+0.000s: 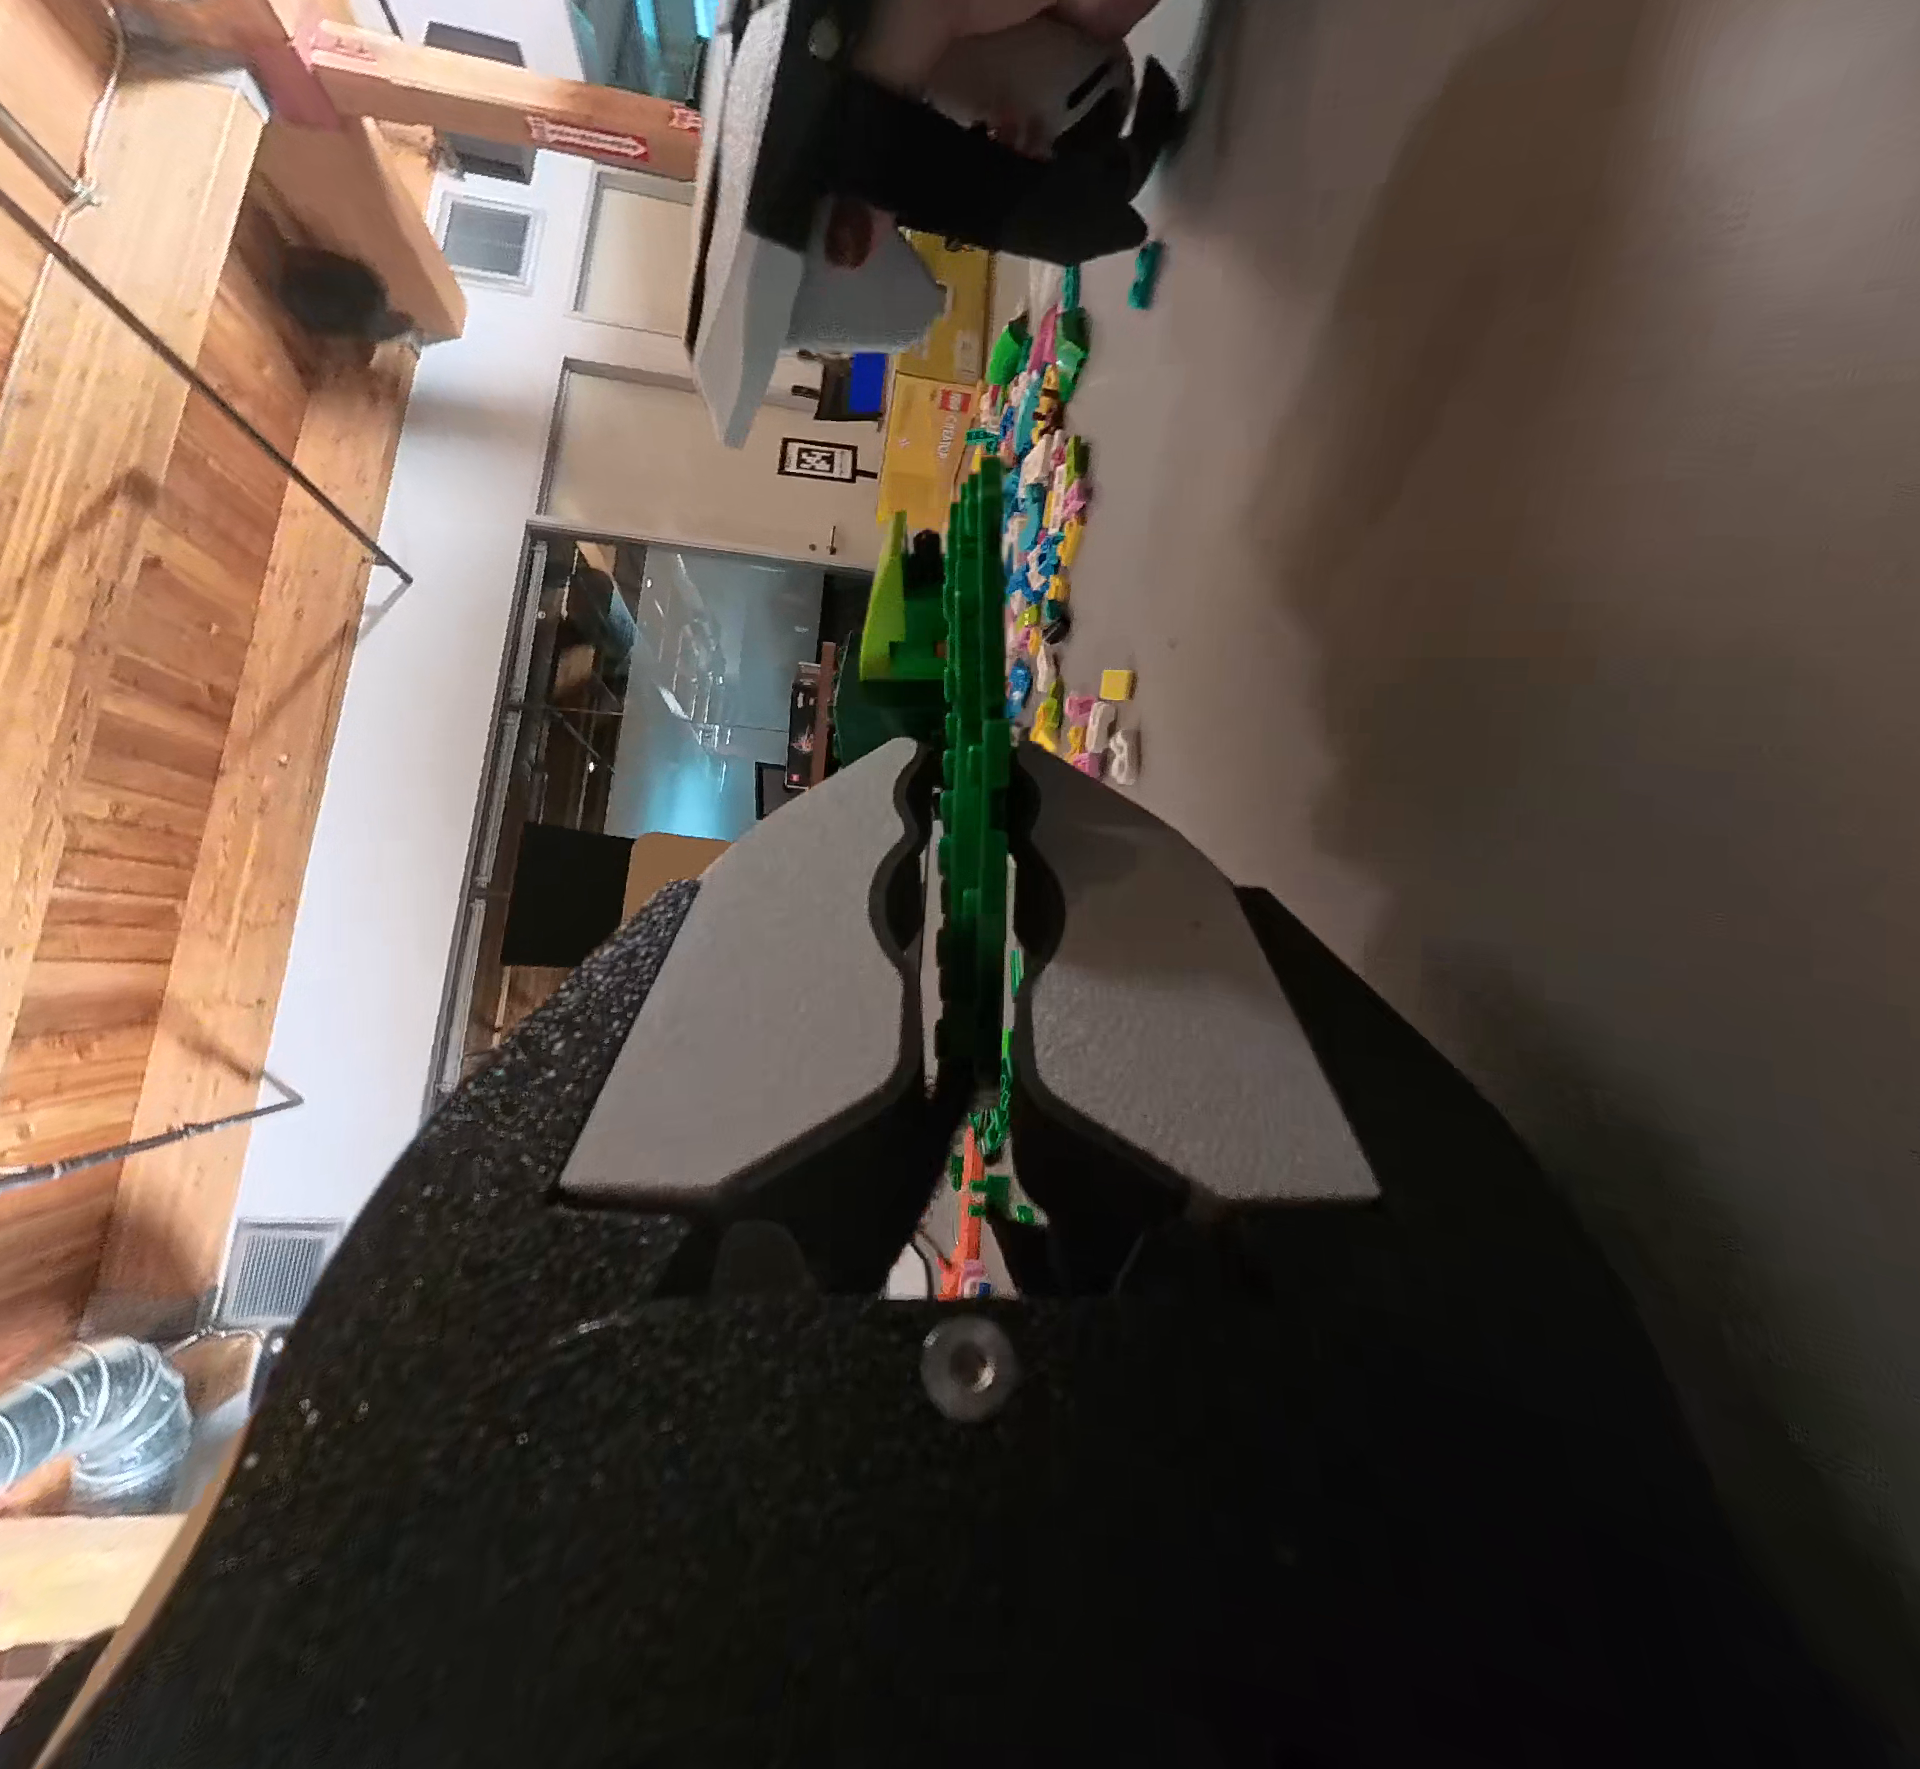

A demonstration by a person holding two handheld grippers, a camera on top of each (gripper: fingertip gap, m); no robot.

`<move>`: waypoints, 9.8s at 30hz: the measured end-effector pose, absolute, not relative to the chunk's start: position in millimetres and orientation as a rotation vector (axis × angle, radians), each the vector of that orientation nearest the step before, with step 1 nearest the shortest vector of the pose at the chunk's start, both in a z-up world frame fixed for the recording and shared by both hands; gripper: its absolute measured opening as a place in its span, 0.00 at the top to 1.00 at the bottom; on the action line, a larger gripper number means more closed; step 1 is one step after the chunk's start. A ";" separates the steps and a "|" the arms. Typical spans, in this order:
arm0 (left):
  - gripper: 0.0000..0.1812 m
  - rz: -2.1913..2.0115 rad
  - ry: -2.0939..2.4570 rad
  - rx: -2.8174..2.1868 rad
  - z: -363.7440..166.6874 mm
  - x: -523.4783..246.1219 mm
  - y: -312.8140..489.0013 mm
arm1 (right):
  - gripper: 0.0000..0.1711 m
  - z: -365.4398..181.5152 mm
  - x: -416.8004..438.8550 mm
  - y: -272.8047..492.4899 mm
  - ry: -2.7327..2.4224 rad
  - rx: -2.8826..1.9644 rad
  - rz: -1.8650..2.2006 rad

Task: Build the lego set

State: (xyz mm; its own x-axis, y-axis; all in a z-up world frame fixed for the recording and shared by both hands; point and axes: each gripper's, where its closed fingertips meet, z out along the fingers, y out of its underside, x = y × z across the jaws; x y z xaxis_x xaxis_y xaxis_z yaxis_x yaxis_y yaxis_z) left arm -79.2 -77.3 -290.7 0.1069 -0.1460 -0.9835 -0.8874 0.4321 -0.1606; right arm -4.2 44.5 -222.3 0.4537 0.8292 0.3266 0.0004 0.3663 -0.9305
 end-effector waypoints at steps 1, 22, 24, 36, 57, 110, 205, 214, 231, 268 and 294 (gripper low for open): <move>0.94 0.716 1.389 -1.005 -292.9 -78.3 -77.7 | 0.79 -224.0 -4.8 45.3 -0.968 -1.073 0.645; 0.93 0.745 1.543 -0.962 -314.9 -67.2 -84.4 | 0.88 -231.2 15.5 79.4 -0.890 -1.167 0.426; 0.93 0.745 1.543 -0.962 -314.9 -67.1 -84.4 | 0.88 -230.4 16.4 80.0 -0.886 -1.165 0.422; 0.93 0.768 1.536 -0.962 -313.8 -67.9 -82.9 | 0.91 -215.2 44.6 96.3 -0.770 -1.138 0.294; 0.93 0.767 1.533 -0.974 -312.2 -66.4 -80.9 | 0.91 -325.8 -52.2 48.2 -1.997 -1.522 0.606; 0.72 -0.511 0.777 -1.799 -223.6 -27.1 -87.3 | 0.96 -211.0 -9.0 -58.3 -1.483 -0.361 -0.359; 0.85 -0.575 1.362 -1.763 -323.6 -39.9 -45.3 | 0.96 -287.1 -0.6 -78.8 -1.712 -1.153 1.069; 0.86 -0.596 1.328 -1.782 -322.0 -37.3 -46.6 | 0.96 -287.7 -1.4 -76.9 -1.703 -1.168 1.063; 0.86 -0.740 1.179 -1.773 -305.4 -42.4 -39.9 | 0.96 -285.9 -1.0 -75.7 -1.687 -1.168 1.078; 0.86 -0.734 1.161 -1.902 -318.7 -43.7 -34.7 | 0.96 -328.7 -29.3 -53.1 -2.005 -1.425 0.667; 0.87 -0.735 1.185 -1.889 -318.7 -42.9 -37.2 | 0.94 -331.3 -32.8 -53.1 -2.030 -1.436 0.520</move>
